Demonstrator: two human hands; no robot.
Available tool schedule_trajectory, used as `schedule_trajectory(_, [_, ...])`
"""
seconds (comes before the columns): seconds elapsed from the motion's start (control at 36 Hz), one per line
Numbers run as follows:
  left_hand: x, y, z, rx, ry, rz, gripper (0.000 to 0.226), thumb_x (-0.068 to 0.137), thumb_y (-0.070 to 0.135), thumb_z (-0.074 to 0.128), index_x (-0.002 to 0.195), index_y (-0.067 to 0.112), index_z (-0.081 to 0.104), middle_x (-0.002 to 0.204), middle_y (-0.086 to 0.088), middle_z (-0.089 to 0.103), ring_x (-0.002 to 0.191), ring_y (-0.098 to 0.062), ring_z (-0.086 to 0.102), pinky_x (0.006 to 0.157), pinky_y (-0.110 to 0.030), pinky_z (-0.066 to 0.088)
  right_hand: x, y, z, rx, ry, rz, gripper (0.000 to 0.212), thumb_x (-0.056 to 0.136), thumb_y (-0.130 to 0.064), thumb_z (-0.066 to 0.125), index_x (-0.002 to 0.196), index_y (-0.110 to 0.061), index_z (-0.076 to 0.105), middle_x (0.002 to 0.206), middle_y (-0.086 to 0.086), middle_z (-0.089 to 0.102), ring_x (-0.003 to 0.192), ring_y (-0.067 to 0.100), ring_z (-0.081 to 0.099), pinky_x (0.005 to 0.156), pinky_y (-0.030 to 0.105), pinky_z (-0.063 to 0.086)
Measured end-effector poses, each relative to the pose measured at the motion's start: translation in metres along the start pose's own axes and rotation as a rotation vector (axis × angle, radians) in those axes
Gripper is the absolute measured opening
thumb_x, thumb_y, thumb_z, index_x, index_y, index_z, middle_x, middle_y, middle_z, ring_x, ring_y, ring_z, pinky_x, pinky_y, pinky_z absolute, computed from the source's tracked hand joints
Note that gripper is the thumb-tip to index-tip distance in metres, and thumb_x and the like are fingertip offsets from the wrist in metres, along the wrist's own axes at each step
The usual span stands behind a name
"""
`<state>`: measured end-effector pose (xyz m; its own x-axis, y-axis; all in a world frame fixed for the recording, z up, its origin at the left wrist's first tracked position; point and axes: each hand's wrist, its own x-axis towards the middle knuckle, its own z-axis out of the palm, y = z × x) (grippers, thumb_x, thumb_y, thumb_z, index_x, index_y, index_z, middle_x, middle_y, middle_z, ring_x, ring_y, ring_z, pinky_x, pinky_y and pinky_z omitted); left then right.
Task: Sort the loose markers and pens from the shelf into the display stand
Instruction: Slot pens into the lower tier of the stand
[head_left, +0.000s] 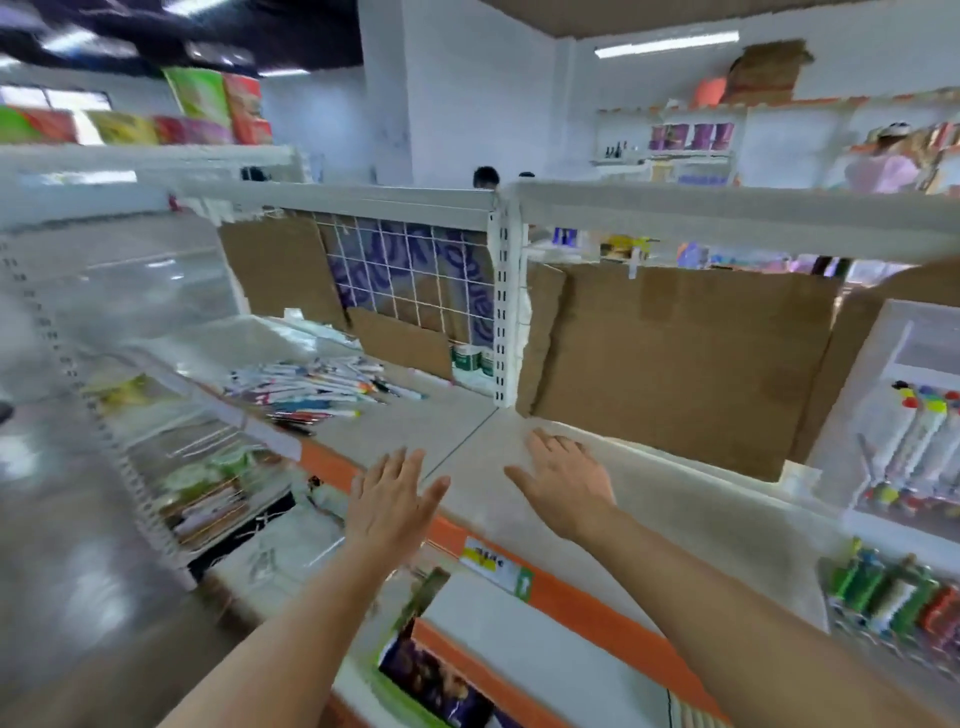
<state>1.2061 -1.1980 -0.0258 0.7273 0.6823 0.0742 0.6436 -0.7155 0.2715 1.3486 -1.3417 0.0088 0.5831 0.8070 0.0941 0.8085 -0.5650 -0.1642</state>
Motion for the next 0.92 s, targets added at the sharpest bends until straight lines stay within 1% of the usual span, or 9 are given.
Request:
schedule_trajectory(0.03, [0.002, -0.014, -0.003, 0.004, -0.002, -0.012, 0.07, 0.093, 0.065, 0.013, 0.151, 0.026, 0.015, 0.159, 0.0, 0.012, 0.146, -0.021, 0.009, 0.117, -0.042, 0.007, 0.008, -0.012, 0.002, 0.004, -0.007, -0.016, 0.06, 0.1, -0.05, 0.026, 0.149, -0.017, 0.02, 0.157, 0.003, 0.02, 0.142, 0.021, 0.021, 0.114, 0.036, 0.017])
schedule_trajectory(0.08, [0.005, -0.042, -0.011, 0.024, 0.001, -0.031, 0.066, 0.095, 0.06, 0.015, 0.151, 0.026, 0.013, 0.159, 0.0, 0.011, 0.147, -0.021, 0.007, 0.117, -0.043, 0.008, 0.025, -0.037, 0.007, 0.012, -0.014, -0.042, 0.06, 0.1, -0.05, 0.025, 0.149, -0.017, 0.02, 0.157, 0.003, 0.021, 0.142, 0.021, 0.022, 0.114, 0.036, 0.017])
schedule_trajectory(0.19, [0.012, -0.099, -0.024, 0.06, 0.002, -0.035, 0.069, 0.093, 0.061, 0.009, 0.151, 0.024, 0.012, 0.159, 0.002, 0.01, 0.147, -0.018, 0.007, 0.117, -0.041, 0.009, 0.06, -0.088, 0.021, -0.006, -0.03, -0.085, 0.062, 0.099, -0.052, 0.022, 0.15, -0.018, 0.019, 0.156, 0.003, 0.024, 0.141, 0.02, 0.026, 0.114, 0.035, 0.02])
schedule_trajectory(0.31, [0.022, -0.15, -0.037, 0.08, -0.042, -0.061, 0.07, 0.094, 0.061, 0.009, 0.152, 0.024, 0.006, 0.16, 0.001, 0.003, 0.147, -0.019, 0.001, 0.118, -0.041, 0.003, 0.089, -0.136, 0.031, -0.014, -0.047, -0.086, 0.062, 0.099, -0.052, 0.021, 0.151, -0.019, 0.017, 0.157, 0.002, 0.023, 0.141, 0.02, 0.026, 0.114, 0.036, 0.019])
schedule_trajectory(0.47, [0.036, -0.209, -0.043, 0.105, -0.07, -0.065, 0.071, 0.093, 0.062, 0.009, 0.153, 0.024, 0.006, 0.16, 0.002, 0.002, 0.147, -0.017, -0.002, 0.118, -0.041, 0.0, 0.124, -0.19, 0.049, -0.017, -0.087, -0.08, 0.06, 0.1, -0.051, 0.023, 0.15, -0.016, 0.021, 0.155, 0.003, 0.026, 0.139, 0.022, 0.029, 0.112, 0.037, 0.021])
schedule_trajectory(0.58, [0.048, -0.236, -0.039, 0.073, -0.08, -0.082, 0.069, 0.094, 0.061, 0.011, 0.152, 0.025, 0.007, 0.16, 0.001, 0.003, 0.147, -0.019, 0.001, 0.118, -0.044, 0.002, 0.144, -0.212, 0.062, -0.028, -0.106, -0.088, 0.058, 0.1, -0.049, 0.025, 0.149, -0.017, 0.024, 0.153, 0.003, 0.031, 0.138, 0.022, 0.032, 0.112, 0.037, 0.024])
schedule_trajectory(0.67, [0.059, -0.25, -0.036, 0.061, -0.085, -0.092, 0.067, 0.094, 0.06, 0.012, 0.152, 0.026, 0.007, 0.16, 0.001, 0.004, 0.147, -0.02, 0.002, 0.119, -0.045, 0.004, 0.165, -0.224, 0.072, -0.048, -0.115, -0.107, 0.053, 0.101, -0.046, 0.027, 0.146, -0.018, 0.028, 0.149, 0.003, 0.037, 0.135, 0.022, 0.036, 0.108, 0.036, 0.028])
schedule_trajectory(0.81, [0.085, -0.269, -0.034, 0.035, -0.094, -0.119, 0.066, 0.095, 0.06, 0.015, 0.152, 0.027, 0.01, 0.16, 0.001, 0.006, 0.147, -0.02, 0.003, 0.118, -0.045, 0.003, 0.21, -0.238, 0.087, -0.089, -0.106, -0.137, 0.038, 0.101, -0.034, 0.036, 0.136, -0.02, 0.041, 0.14, 0.003, 0.048, 0.129, 0.022, 0.041, 0.103, 0.036, 0.033])
schedule_trajectory(0.92, [0.114, -0.283, -0.033, 0.05, -0.088, -0.145, 0.064, 0.096, 0.059, 0.016, 0.152, 0.026, 0.01, 0.16, 0.0, 0.005, 0.147, -0.019, 0.003, 0.117, -0.043, 0.0, 0.247, -0.247, 0.097, -0.099, -0.088, -0.193, 0.029, 0.1, -0.024, 0.041, 0.128, -0.022, 0.049, 0.133, 0.001, 0.052, 0.125, 0.021, 0.044, 0.097, 0.034, 0.037])
